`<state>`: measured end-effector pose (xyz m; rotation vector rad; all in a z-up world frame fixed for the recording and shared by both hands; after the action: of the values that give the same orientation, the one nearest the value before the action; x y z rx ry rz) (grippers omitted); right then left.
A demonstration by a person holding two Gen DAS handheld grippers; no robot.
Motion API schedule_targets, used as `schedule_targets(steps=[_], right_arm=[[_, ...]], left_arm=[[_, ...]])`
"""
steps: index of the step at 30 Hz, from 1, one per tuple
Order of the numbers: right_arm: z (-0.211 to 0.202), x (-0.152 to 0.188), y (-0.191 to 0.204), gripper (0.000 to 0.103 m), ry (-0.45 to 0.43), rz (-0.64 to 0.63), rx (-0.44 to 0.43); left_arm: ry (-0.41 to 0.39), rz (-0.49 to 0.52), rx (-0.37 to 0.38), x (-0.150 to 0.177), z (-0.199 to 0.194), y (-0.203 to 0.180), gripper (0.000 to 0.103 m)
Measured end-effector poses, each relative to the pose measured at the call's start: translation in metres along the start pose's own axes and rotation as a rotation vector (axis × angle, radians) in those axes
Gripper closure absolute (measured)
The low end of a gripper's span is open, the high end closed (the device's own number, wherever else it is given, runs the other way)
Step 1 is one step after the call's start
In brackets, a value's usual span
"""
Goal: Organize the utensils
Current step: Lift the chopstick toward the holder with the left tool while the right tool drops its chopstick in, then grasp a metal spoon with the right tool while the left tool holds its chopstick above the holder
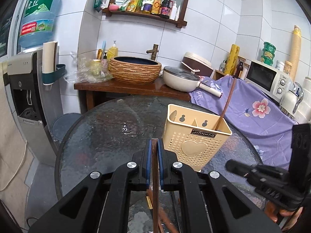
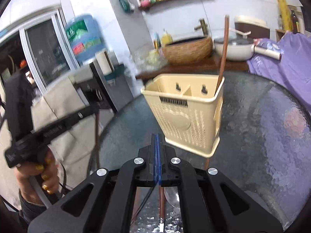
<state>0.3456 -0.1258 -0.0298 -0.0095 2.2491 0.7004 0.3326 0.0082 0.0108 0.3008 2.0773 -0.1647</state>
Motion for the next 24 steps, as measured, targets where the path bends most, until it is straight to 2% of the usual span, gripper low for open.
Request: schedule_targets(steps=[2, 4, 6, 7, 9, 12, 16, 17, 19, 21, 24], right_arm=[[0.019, 0.010, -0.003, 0.102, 0.065, -0.011, 0.020], [0.028, 0.013, -0.015, 0.102, 0.076, 0.007, 0.054], [0.038, 0.017, -0.035, 0.102, 0.093, 0.023, 0.128], [0.042, 0.019, -0.041, 0.102, 0.109, 0.031, 0.138], [0.052, 0.029, -0.061, 0.101, 0.174, 0.056, 0.198], [0.057, 0.034, -0.079, 0.101, 0.182, 0.069, 0.250], [0.063, 0.040, -0.088, 0.099, 0.200, 0.066, 0.277], [0.064, 0.041, -0.089, 0.097, 0.203, 0.059, 0.288], [0.066, 0.043, -0.089, 0.084, 0.206, 0.071, 0.271], [0.064, 0.044, -0.086, 0.065, 0.199, 0.071, 0.254], [0.061, 0.056, -0.068, 0.064, 0.237, 0.012, 0.176]], left_arm=[[0.001, -0.006, -0.003, 0.001, 0.000, 0.002, 0.097], [-0.001, -0.007, -0.002, 0.001, 0.000, 0.002, 0.097], [-0.001, -0.003, -0.004, 0.000, 0.000, 0.002, 0.097], [-0.001, -0.001, -0.005, 0.000, 0.000, 0.002, 0.097], [-0.001, -0.001, -0.004, 0.000, 0.000, 0.002, 0.097], [-0.001, -0.002, -0.002, 0.001, 0.001, 0.001, 0.097], [0.006, -0.004, -0.005, 0.002, 0.003, 0.001, 0.097], [0.008, -0.005, -0.005, 0.002, 0.004, 0.002, 0.097], [0.009, -0.008, -0.007, 0.002, 0.005, 0.002, 0.097], [0.009, -0.004, -0.007, 0.002, 0.005, 0.002, 0.097], [0.009, -0.001, -0.003, 0.002, 0.007, 0.001, 0.097]])
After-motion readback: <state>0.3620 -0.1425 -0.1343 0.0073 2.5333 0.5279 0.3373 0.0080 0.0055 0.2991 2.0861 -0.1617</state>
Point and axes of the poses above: each gripper's, at about its wrist camera, not at the fingertips, and z roughly the way its jaws point, y to its left, x to its underside, the point moved 9 cm from there along z, roughly the way its jaws point, and after that the axes turned 13 degrees about z, right-handed, at the moved point
